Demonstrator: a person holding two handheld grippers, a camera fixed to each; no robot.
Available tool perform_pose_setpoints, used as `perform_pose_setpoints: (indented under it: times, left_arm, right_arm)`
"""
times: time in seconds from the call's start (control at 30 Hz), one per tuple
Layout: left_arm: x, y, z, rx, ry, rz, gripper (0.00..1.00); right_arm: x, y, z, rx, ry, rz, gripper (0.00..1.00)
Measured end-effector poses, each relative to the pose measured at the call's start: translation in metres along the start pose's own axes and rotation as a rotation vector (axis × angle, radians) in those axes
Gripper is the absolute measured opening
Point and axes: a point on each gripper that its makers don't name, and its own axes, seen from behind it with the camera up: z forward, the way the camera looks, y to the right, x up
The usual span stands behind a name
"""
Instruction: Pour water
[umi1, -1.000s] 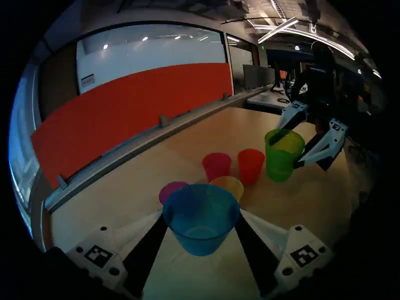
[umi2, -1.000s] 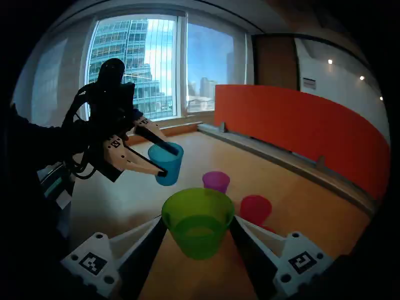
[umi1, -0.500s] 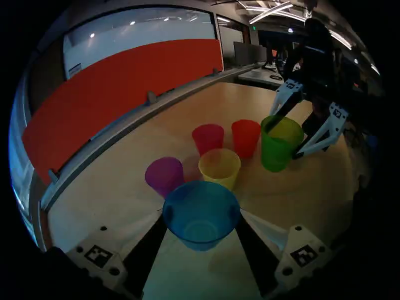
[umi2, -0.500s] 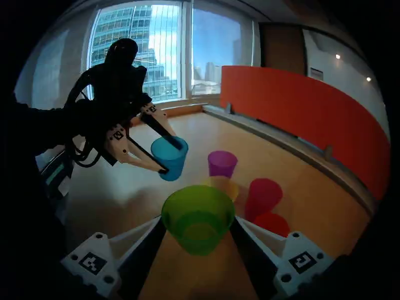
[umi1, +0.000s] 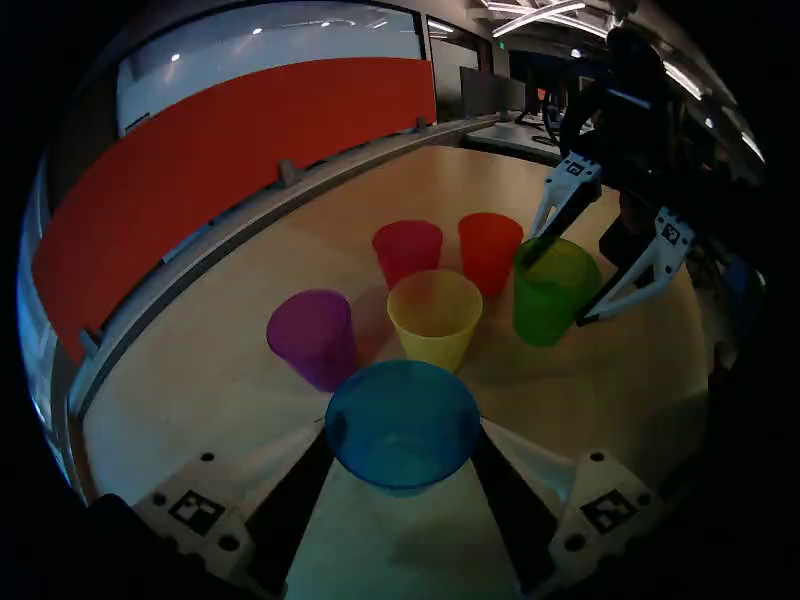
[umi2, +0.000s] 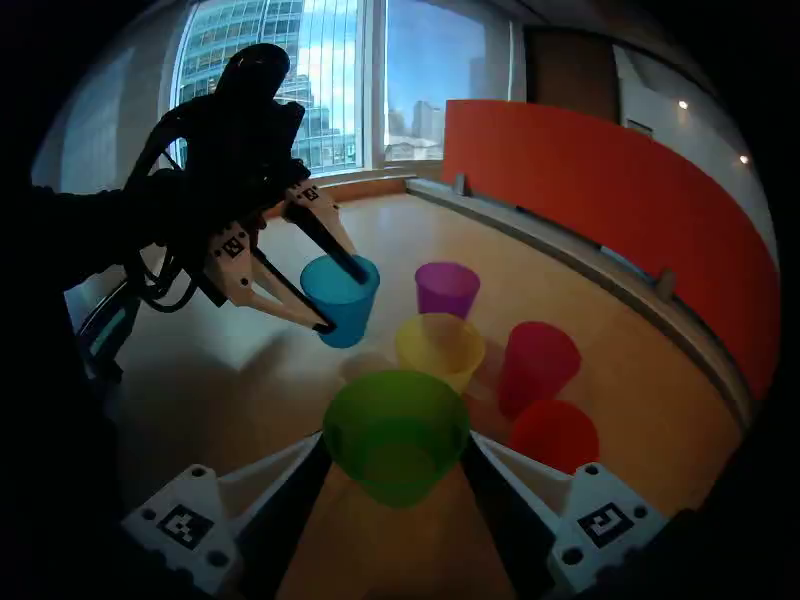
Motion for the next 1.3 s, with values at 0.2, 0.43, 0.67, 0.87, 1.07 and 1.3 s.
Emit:
perform_pose_setpoints:
  times: [0.2, 0.43, 0.67, 0.87, 1.07, 1.3]
  left_arm:
    - [-0.008, -0.001, 0.006, -0.006, -0.010, -0.005, 0.88]
    - [-0.012, 0.001, 0.010, -0.018, -0.011, -0.022, 0.88]
    - [-0.019, 0.004, 0.015, -0.027, -0.015, -0.039, 0.88]
    - [-0.023, 0.005, 0.015, -0.033, -0.019, -0.045, 0.88]
    - [-0.027, 0.005, 0.015, -0.037, -0.028, -0.044, 0.88]
    - [-0.030, 0.006, 0.016, -0.038, -0.035, -0.031, 0.88]
  right_arm:
    - [-0.006, -0.001, 0.006, 0.007, -0.020, -0.003, 0.91]
    - [-0.011, 0.001, 0.011, 0.004, -0.031, -0.002, 0.91]
    - [-0.016, 0.002, 0.014, 0.002, -0.038, 0.007, 0.91]
    - [-0.020, 0.003, 0.017, 0.000, -0.045, 0.012, 0.91]
    - [-0.022, 0.003, 0.019, -0.002, -0.048, 0.015, 0.91]
    - [-0.024, 0.004, 0.020, -0.001, -0.046, 0.028, 0.91]
